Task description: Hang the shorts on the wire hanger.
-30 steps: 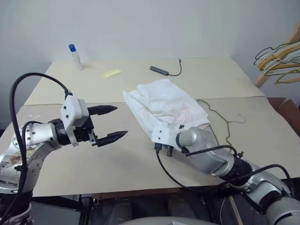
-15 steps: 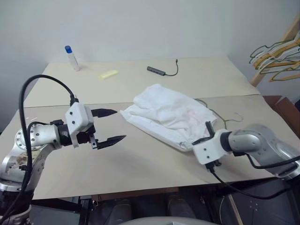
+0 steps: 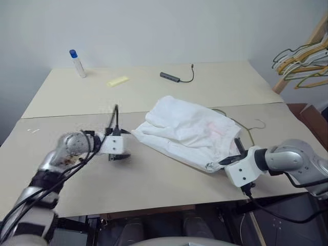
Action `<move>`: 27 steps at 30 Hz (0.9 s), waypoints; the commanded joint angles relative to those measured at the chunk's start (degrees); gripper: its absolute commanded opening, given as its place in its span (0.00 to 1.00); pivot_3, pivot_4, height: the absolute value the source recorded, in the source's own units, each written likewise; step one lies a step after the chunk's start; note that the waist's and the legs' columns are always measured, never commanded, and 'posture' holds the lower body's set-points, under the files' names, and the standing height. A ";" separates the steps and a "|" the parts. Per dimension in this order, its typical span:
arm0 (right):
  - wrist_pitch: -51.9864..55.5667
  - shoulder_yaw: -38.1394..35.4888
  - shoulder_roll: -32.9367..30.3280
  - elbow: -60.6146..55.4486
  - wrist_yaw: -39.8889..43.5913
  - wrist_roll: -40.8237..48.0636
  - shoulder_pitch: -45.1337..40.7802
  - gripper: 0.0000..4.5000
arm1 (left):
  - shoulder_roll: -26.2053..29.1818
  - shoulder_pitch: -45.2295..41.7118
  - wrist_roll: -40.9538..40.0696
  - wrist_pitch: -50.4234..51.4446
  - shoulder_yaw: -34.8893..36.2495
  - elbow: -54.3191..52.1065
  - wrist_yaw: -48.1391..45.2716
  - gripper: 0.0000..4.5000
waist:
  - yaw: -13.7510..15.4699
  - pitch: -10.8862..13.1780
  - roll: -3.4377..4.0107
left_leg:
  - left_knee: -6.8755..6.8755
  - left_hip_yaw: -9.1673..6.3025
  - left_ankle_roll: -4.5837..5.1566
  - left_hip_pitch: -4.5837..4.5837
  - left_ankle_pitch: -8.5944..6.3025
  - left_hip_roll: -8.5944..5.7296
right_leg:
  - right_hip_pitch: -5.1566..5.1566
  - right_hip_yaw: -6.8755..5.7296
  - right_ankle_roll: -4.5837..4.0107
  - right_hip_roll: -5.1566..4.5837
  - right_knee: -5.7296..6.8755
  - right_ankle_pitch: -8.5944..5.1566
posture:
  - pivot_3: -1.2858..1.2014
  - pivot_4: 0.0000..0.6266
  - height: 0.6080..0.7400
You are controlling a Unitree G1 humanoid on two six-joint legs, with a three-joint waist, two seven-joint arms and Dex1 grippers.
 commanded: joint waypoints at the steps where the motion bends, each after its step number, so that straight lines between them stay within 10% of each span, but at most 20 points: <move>1: 0.66 -3.22 0.32 -2.30 0.58 0.39 0.14 0.01 | -3.27 -6.00 8.32 -3.24 -3.58 10.63 9.09 1.00 | 0.01 -0.06 0.08 | 0.02 0.00 0.00 0.02 0.00 -0.02 | 0.03 0.01 0.01 -0.01 0.03 0.00 | 0.44 0.00 1.00; 8: 1.79 -5.22 0.73 -3.55 1.59 0.66 1.14 0.00 | -8.70 -13.17 13.07 -6.07 -7.11 24.12 15.53 0.87 | -0.29 -0.23 0.21 | 0.11 0.00 0.03 0.21 -0.02 -0.03 | 0.27 -0.02 0.09 0.00 0.02 -0.03 | 0.43 0.00 1.00; 20: 2.53 -6.44 2.10 -3.87 2.45 0.49 1.16 0.00 | -11.99 -17.73 14.95 -6.91 -8.37 33.96 19.46 0.01 | -1.57 -0.28 0.22 | 0.21 -0.06 0.05 0.18 -0.04 -0.06 | 0.33 -0.06 0.14 -0.02 0.03 -0.05 | 0.43 0.00 1.00; 27: -1.58 -7.57 5.18 -0.84 -0.96 0.50 0.42 0.00 | -7.72 -18.26 14.02 -11.05 -7.82 33.37 16.67 0.01 | -2.95 -0.29 0.17 | 0.20 -0.12 0.05 0.17 -0.04 -0.05 | 0.33 -0.08 0.14 -0.01 0.03 -0.05 | 0.42 0.00 1.00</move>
